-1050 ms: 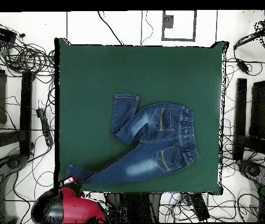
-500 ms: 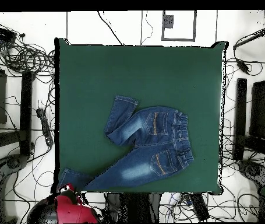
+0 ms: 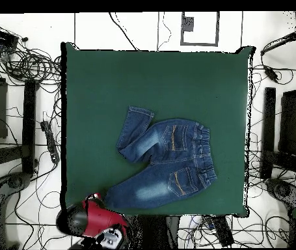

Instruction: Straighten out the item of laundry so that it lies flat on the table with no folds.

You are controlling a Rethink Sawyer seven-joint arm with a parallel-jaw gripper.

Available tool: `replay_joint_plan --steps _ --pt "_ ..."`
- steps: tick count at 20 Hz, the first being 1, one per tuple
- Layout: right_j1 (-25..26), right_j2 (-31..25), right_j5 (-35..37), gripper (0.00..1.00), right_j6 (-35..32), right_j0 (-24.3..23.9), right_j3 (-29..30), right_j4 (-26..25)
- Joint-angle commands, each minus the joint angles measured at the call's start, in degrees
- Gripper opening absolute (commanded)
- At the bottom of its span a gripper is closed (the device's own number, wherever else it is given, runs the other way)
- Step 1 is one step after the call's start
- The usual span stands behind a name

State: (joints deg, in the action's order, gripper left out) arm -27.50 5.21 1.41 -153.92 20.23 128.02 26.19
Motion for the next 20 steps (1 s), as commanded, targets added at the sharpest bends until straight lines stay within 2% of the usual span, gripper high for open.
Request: replay_joint_plan --steps 1,6,8,11,13,20 --pt "13.89 2.84 -0.67 0.00 -3.73 1.52 -20.35 5.77" --pt "15.26 6.11 4.15 0.00 -6.84 3.80 -26.30 6.90" --pt "14.87 4.56 4.48 0.00 -7.75 2.48 -27.21 6.49" --pt "13.26 -2.02 2.53 0.00 -8.57 -2.35 -26.58 6.02" --pt "13.15 -2.45 3.68 0.00 -8.98 -2.42 -27.64 6.37" --pt "16.04 6.37 12.47 0.00 -11.15 3.75 -35.05 5.94"
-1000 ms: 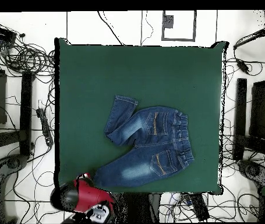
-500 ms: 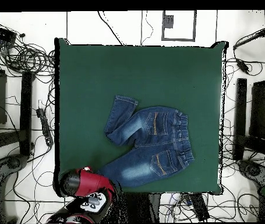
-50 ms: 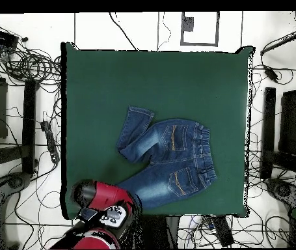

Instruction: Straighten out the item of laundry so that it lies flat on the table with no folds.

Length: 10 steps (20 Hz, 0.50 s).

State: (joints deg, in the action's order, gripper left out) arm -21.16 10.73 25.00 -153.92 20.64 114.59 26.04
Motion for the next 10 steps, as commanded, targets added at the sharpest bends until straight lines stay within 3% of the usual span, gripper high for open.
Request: replay_joint_plan --steps 1,10 --pt "10.35 2.42 -9.76 0.00 -11.67 4.31 -22.71 5.86" --pt "11.36 3.86 -6.93 0.00 -13.41 5.31 -25.57 6.58"
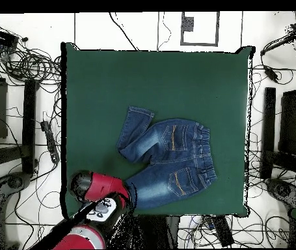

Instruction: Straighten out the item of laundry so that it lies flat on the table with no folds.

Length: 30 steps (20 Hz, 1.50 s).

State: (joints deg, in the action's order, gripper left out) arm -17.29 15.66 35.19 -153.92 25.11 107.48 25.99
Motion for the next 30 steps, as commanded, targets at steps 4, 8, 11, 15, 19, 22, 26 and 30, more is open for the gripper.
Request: replay_joint_plan --steps 4,8,11,15,19,22,26,30 --pt "8.28 -1.32 -16.60 0.00 -13.10 0.33 -20.94 7.23" --pt "9.30 0.40 -13.59 0.00 -13.97 1.11 -23.22 6.97" --pt "9.89 1.57 -13.17 0.00 -14.58 1.65 -24.05 6.73" --pt "9.54 1.24 -14.03 0.00 -13.70 1.26 -23.26 6.37" --pt "10.21 1.81 -11.64 0.00 -13.92 1.31 -24.63 6.28" --pt "10.65 1.85 -9.38 0.00 -14.09 1.00 -25.79 6.50" --pt "11.63 2.77 -5.25 0.00 -15.58 1.17 -28.29 6.86" --pt "11.97 3.03 -4.41 0.00 -16.10 1.34 -29.37 7.23"
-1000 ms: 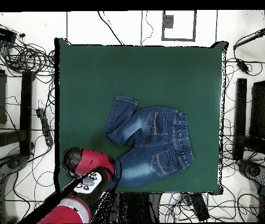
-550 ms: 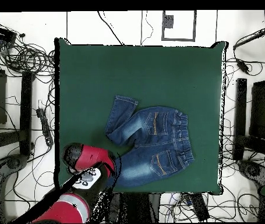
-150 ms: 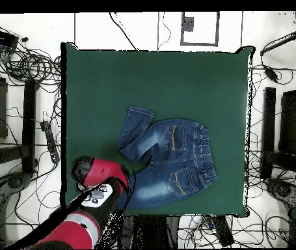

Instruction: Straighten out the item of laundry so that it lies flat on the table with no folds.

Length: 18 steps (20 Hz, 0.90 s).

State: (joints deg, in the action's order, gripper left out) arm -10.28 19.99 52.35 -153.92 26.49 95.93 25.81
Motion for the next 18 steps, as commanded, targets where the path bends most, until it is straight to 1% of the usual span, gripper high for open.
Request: replay_joint_plan --steps 1,2,3,7,13,14,17,18 --pt "5.01 -1.23 -21.35 0.00 -16.15 0.00 -18.05 7.44" --pt "4.84 -1.60 -22.03 0.00 -15.85 -0.17 -17.78 7.72" --pt "4.68 -1.74 -22.37 1.00 -15.55 -0.17 -17.39 7.97" --pt "5.07 -0.95 -20.58 1.00 -16.67 0.27 -18.09 8.13" --pt "5.22 0.01 -20.88 1.00 -17.78 0.83 -18.08 8.28" --pt "4.88 -0.40 -21.72 1.00 -18.12 0.71 -17.49 9.03" --pt "3.48 0.31 -21.25 1.00 -17.40 0.97 -16.62 8.14" --pt "2.39 -0.19 -22.09 1.00 -16.46 0.68 -15.45 8.11"
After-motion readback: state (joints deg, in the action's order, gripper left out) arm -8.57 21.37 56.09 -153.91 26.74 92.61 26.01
